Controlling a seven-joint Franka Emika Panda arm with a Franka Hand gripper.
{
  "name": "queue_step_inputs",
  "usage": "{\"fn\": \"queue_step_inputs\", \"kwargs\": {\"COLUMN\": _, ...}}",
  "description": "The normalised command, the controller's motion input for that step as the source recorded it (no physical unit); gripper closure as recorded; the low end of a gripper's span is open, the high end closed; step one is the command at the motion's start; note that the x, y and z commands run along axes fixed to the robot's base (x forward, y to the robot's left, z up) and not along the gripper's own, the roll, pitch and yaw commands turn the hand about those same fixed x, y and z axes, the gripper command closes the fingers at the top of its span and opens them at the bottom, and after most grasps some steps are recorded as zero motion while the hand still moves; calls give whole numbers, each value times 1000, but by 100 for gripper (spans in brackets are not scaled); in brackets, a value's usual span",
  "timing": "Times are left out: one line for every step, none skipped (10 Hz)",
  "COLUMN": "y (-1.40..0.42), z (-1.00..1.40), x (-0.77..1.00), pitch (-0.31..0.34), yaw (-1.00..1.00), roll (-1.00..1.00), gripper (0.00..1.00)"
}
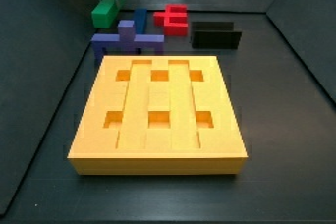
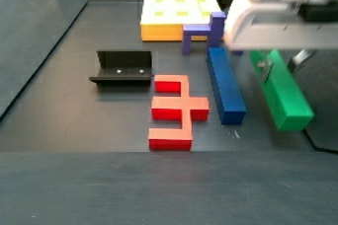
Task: Pick up the green object. Move up. Move to above the board. Insert the green object.
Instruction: Move to above the board.
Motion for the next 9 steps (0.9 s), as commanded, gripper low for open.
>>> {"fn": "queue_step_inputs", "kwargs": {"y": 0, "z": 1400, "x": 0, "pitch": 0, "yaw": 0, "roll": 0, "gripper": 100}}
{"fn": "queue_step_inputs", "kwargs": {"y": 3, "z": 1400, "x": -5, "pitch": 7, "yaw": 7, "roll": -21, "gripper": 100}}
{"fn": "queue_step_inputs", "kwargs": {"y": 2, "z": 1400, "x": -52, "pitch": 35, "yaw": 4, "roll": 8, "gripper": 100}}
{"fn": "queue_step_inputs", "kwargs": {"y": -3, "z": 1400, "x": -45, "pitch": 18, "yaw": 4, "roll": 46, "gripper": 100}}
{"fn": "queue_step_inputs", "kwargs": {"y": 3, "z": 1400, "x": -18, "pitch": 18, "yaw": -2, "roll": 37, "gripper": 100}}
{"fn": "queue_step_inputs", "kwargs": {"y": 10, "z": 1400, "x": 8, "pitch": 74, "yaw": 3, "roll": -5, "gripper": 100}}
{"fn": "queue_step_inputs", "kwargs": {"y": -8, "z": 1400, "x": -14, "pitch": 87, "yaw": 7, "roll": -8, "gripper": 100}}
{"fn": "queue_step_inputs", "kwargs": {"y": -2, "z": 577, "x": 1, "pitch": 72, "yaw": 6, "roll": -5, "gripper": 100}}
{"fn": "queue_step_inputs", "kwargs": {"y": 0, "z": 205, "x": 29, "pitch": 61, "yaw": 5, "roll": -7, "gripper": 100}}
